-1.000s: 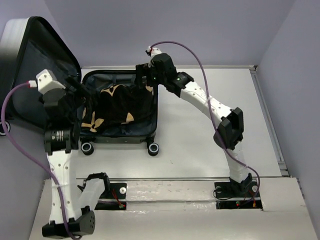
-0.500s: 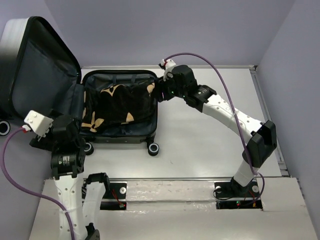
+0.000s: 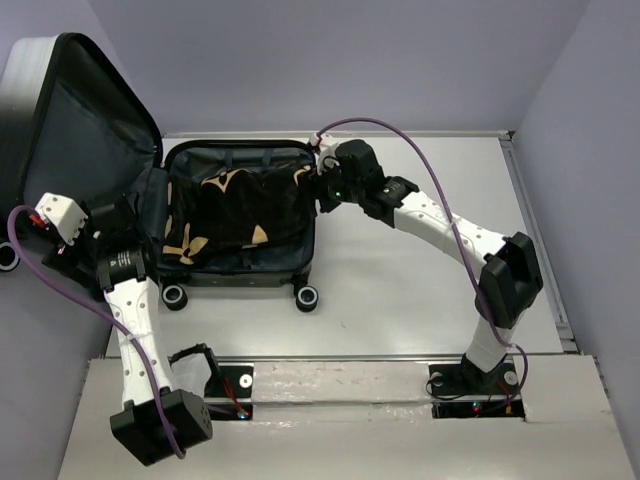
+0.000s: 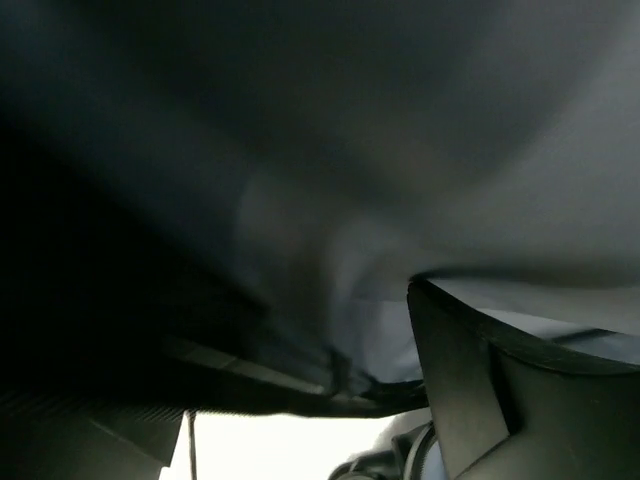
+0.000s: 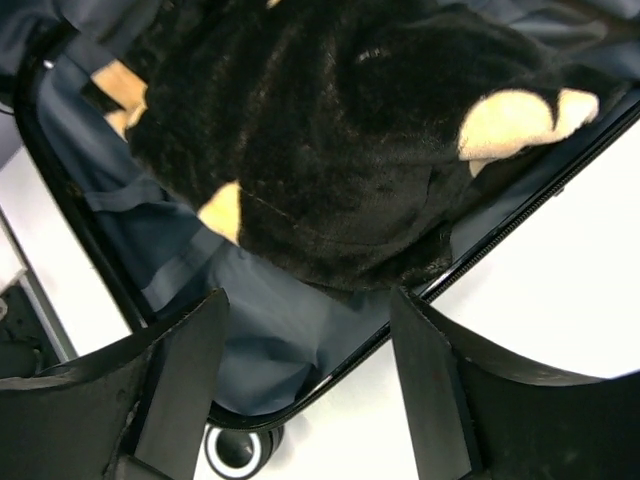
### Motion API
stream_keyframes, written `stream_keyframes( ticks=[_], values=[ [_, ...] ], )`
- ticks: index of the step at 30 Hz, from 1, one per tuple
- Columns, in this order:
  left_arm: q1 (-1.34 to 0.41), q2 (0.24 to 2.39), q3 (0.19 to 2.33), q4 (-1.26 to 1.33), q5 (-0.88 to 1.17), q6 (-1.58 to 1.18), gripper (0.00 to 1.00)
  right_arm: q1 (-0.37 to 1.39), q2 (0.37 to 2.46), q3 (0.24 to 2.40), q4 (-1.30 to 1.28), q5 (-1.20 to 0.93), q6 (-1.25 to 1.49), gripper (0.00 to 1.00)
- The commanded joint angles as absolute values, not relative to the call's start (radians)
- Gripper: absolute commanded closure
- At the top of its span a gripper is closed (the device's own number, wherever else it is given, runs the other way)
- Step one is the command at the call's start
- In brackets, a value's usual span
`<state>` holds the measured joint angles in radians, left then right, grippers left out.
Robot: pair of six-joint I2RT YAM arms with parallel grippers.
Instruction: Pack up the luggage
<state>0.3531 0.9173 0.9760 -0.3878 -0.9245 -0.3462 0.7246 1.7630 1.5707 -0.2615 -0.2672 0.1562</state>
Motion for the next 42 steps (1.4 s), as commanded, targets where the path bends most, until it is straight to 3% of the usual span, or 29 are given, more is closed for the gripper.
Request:
stream_keyframes(
  ticks=[1, 4, 5, 7, 8, 13, 16, 18, 19, 23, 33, 42],
  values=[
    [0.411, 0.943, 0.99, -0.253, -0.888, -0.322, 0.19, 0.707, 1.801, 1.566, -0.209, -0.243, 0.182, 0.26],
    [0.414, 0.948, 0.971, -0.232, -0.867, -0.328, 0.46, 0.707, 1.835, 1.575, -0.216, -0.175, 0.199, 0.24],
    [0.413, 0.943, 0.971, -0.227, -0.859, -0.33, 0.61, 0.698, 1.845, 1.58, -0.224, -0.161, 0.207, 0.24],
    [0.414, 0.942, 0.974, -0.215, -0.83, -0.325, 0.78, 0.698, 1.876, 1.588, -0.225, -0.132, 0.219, 0.24],
    [0.413, 0.945, 0.98, -0.218, -0.822, -0.327, 0.94, 0.698, 1.885, 1.592, -0.227, -0.121, 0.232, 0.28],
    [0.345, 0.908, 0.973, -0.21, -0.753, -0.334, 0.94, 0.698, 1.934, 1.595, -0.236, -0.016, 0.264, 0.52],
    [0.23, 0.865, 0.956, -0.204, -0.761, -0.334, 0.94, 0.698, 1.962, 1.595, -0.244, 0.025, 0.281, 0.53],
    [0.099, 0.835, 0.948, -0.201, -0.793, -0.344, 0.94, 0.698, 1.993, 1.595, -0.244, 0.008, 0.299, 0.6],
    [0.048, 0.825, 0.948, -0.201, -0.804, -0.348, 0.94, 0.698, 2.003, 1.594, -0.242, 0.008, 0.31, 0.71],
    [-0.205, 0.807, 0.954, -0.213, -0.863, -0.386, 0.94, 0.698, 2.017, 1.545, -0.152, -0.063, 0.344, 0.93],
    [-0.867, 0.98, 0.948, -0.183, -1.014, -0.569, 0.94, 0.698, 2.026, 1.486, -0.051, -0.156, 0.387, 0.93],
    [-1.083, 1.113, 0.974, -0.097, -0.994, -0.604, 0.94, 0.66, 1.982, 1.414, -0.011, -0.224, 0.388, 0.93]
  ],
)
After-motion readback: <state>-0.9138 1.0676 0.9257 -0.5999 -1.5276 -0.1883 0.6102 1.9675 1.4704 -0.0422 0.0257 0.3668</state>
